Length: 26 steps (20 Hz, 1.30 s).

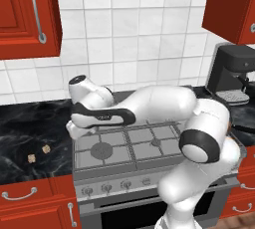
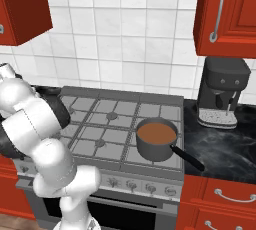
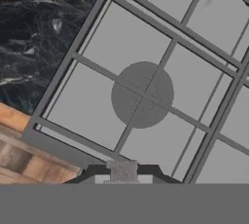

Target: Pick up the sugar cube(s) and place them in the saucepan with hot chocolate.

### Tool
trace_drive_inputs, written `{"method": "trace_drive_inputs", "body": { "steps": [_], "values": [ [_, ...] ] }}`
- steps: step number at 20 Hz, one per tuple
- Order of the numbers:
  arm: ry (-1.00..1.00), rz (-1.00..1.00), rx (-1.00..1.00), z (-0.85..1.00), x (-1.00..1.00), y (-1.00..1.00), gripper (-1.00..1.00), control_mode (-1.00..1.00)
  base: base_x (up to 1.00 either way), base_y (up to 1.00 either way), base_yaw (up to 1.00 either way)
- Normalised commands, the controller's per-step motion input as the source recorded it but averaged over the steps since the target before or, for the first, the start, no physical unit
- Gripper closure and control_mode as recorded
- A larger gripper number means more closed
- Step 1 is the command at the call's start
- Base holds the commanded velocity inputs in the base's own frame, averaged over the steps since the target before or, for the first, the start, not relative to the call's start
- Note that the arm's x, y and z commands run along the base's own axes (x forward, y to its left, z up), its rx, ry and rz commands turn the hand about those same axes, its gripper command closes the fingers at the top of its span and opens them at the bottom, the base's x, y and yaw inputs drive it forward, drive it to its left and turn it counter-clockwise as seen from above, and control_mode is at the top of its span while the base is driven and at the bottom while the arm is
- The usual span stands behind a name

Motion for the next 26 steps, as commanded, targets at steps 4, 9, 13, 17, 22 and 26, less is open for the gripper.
{"method": "trace_drive_inputs", "body": {
  "steps": [4,9,13,17,22,26],
  "values": [
    [0.12,0.0,0.22,0.08,0.0,-1.0,1.0,-1.0,0.0,0.0,0.0],
    [0.14,-0.03,0.16,0.27,0.09,-1.0,1.0,-1.0,0.0,0.0,0.0],
    [0.13,-0.04,0.07,0.51,0.07,-1.0,1.0,-1.0,0.0,0.0,0.0],
    [0.22,-0.04,0.01,0.55,0.2,-1.0,1.0,-1.0,0.0,0.0,0.0],
    [0.11,-0.04,-0.04,0.08,0.04,-0.83,1.0,-1.0,0.0,0.0,0.0],
    [0.0,-0.07,-0.16,0.0,0.0,-0.53,1.0,-1.0,0.0,0.0,0.0]
  ]
}}
